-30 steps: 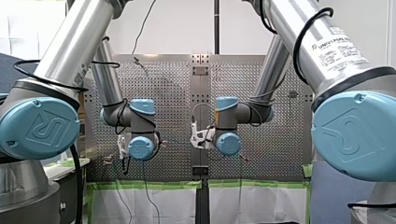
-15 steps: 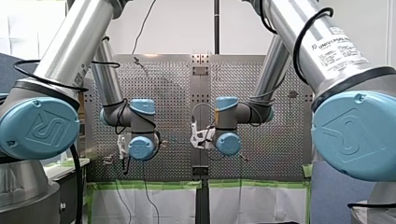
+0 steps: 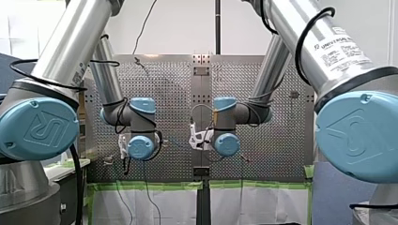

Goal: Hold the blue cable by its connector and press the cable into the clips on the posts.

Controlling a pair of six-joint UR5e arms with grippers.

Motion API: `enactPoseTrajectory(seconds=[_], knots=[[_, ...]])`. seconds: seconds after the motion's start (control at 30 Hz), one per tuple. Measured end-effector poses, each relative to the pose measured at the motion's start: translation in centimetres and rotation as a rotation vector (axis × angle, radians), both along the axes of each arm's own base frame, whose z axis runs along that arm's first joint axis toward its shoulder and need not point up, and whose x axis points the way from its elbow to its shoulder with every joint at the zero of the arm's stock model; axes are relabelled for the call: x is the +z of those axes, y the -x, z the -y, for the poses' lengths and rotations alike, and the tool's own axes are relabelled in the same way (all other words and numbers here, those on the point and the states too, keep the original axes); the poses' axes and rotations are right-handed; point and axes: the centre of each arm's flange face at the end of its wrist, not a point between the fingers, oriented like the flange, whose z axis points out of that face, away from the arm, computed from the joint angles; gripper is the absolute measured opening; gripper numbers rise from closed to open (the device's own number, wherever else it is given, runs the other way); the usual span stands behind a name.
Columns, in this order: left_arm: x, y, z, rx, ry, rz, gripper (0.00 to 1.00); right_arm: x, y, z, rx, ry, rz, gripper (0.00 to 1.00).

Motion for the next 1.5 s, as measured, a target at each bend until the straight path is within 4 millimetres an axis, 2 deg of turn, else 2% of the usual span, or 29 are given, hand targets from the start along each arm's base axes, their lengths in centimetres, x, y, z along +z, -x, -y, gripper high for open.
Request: enactPoseTrajectory(seconds=[0.2,0.33,1.5], knots=[[0.1,0.1,0.0,-0.003,0.000,0.000,0.00,-0.1,-1.4,-2.5,0.047,-0.013,-0.014,0.00],[0.1,0.1,0.0,-0.003,0.000,0.000,0.00,-0.2,-1.8,-3.2,0.062,-0.014,-0.015,0.00],[-0.1,0.1,-0.1,-0.004,0.002,-0.003,0.00,-0.2,-1.8,-3.4,0.063,-0.016,-0.017,0.00]])
